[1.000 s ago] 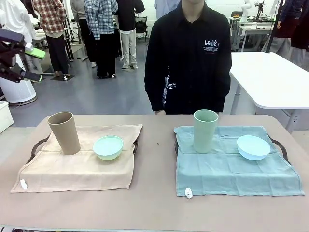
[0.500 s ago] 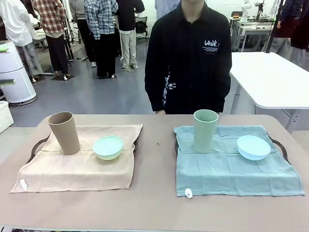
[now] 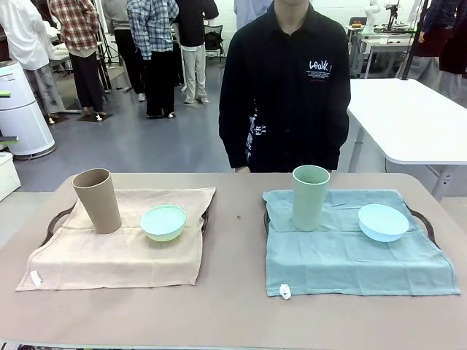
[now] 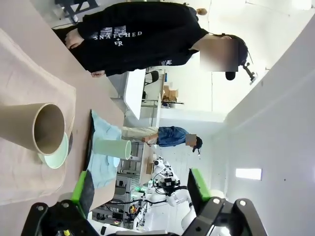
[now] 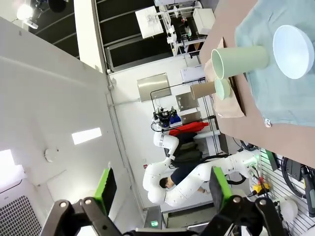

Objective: Set up a tray with a mat and arrange the tableware.
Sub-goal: Place the Picnic Bowl and Reusable plastic cup back onto the Handle tray in front of the human's position.

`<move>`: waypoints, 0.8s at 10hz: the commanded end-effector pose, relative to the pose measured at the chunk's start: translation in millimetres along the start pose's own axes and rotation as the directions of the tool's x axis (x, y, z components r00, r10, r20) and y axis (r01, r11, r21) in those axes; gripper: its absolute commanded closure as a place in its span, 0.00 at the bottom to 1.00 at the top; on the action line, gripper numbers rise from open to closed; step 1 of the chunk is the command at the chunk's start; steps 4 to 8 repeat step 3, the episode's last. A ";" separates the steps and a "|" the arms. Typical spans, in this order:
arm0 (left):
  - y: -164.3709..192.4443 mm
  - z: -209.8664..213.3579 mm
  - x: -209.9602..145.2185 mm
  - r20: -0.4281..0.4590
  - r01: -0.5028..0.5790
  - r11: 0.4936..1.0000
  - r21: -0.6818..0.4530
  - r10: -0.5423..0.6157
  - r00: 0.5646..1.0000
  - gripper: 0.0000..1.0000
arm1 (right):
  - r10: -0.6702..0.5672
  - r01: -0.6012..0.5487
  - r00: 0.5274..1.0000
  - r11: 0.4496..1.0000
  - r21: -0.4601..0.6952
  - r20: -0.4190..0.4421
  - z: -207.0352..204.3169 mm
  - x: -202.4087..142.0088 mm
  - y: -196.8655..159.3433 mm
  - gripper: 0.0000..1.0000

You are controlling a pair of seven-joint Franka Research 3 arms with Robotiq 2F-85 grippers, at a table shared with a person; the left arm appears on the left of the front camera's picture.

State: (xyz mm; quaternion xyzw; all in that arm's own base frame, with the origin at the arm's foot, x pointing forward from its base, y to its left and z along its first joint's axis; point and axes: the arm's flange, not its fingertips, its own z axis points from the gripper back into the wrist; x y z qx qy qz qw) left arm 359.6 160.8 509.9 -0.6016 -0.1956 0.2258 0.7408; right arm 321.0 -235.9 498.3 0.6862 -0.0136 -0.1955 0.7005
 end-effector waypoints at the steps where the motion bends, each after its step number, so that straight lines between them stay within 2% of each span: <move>1: -1.7 3.6 -1.1 -0.001 0.021 0.999 -0.037 -0.021 1.000 0.00 | 0.010 -0.010 1.000 1.000 0.022 -0.003 1.5 -1.2 1.5 0.00; 8: -1.7 3.6 -1.1 -0.001 0.021 0.999 -0.037 -0.021 1.000 0.00 | 0.010 -0.010 1.000 1.000 0.022 -0.003 1.5 -1.2 1.5 0.00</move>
